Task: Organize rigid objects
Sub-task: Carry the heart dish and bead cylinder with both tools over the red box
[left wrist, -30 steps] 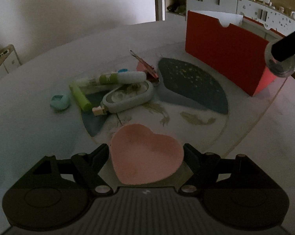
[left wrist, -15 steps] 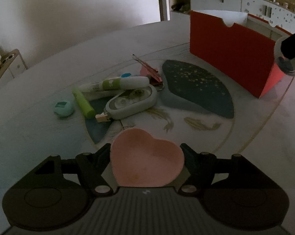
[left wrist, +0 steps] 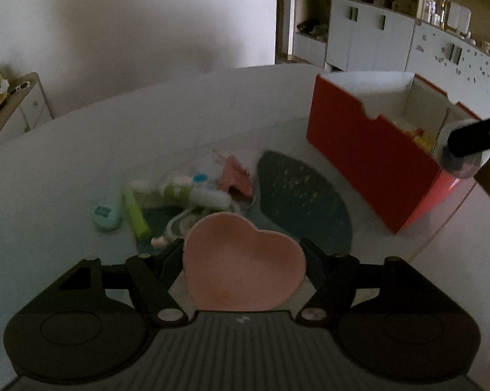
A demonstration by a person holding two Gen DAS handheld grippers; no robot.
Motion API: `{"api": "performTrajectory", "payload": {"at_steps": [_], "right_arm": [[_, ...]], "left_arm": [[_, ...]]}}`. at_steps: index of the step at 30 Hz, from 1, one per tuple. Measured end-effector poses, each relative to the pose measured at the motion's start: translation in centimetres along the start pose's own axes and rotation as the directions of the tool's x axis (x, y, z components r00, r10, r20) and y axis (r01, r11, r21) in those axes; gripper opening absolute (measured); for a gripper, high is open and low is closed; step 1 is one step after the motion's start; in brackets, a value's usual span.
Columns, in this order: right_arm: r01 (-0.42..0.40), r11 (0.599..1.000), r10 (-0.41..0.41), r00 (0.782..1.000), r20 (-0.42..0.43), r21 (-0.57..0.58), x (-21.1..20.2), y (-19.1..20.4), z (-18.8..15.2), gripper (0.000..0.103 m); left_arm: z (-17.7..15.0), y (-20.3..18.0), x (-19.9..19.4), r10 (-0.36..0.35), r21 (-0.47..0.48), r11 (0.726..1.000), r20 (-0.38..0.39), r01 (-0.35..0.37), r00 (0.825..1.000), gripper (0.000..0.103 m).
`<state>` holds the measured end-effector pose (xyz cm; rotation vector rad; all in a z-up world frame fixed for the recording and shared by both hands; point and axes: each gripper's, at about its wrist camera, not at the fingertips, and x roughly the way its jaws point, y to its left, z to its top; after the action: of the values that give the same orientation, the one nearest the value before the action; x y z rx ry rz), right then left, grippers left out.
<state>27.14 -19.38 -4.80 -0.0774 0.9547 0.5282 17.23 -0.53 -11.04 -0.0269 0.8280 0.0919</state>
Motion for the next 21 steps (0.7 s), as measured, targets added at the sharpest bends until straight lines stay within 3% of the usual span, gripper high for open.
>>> {"api": "performTrajectory", "payload": {"at_steps": [12, 21], "right_arm": [[-0.020, 1.000, 0.020, 1.000, 0.018, -0.021, -0.1, -6.3, 2.0, 0.069], [-0.017, 0.999, 0.017, 1.000, 0.008, -0.043, 1.0, -12.0, 3.1, 0.069]], "left_arm": [[5.5, -5.0, -0.1, -0.020, -0.028, 0.999, 0.021, 0.020, 1.000, 0.075], [10.1, -11.0, 1.9, -0.041, 0.018, 0.999, 0.041, 0.041, 0.998, 0.075]]}}
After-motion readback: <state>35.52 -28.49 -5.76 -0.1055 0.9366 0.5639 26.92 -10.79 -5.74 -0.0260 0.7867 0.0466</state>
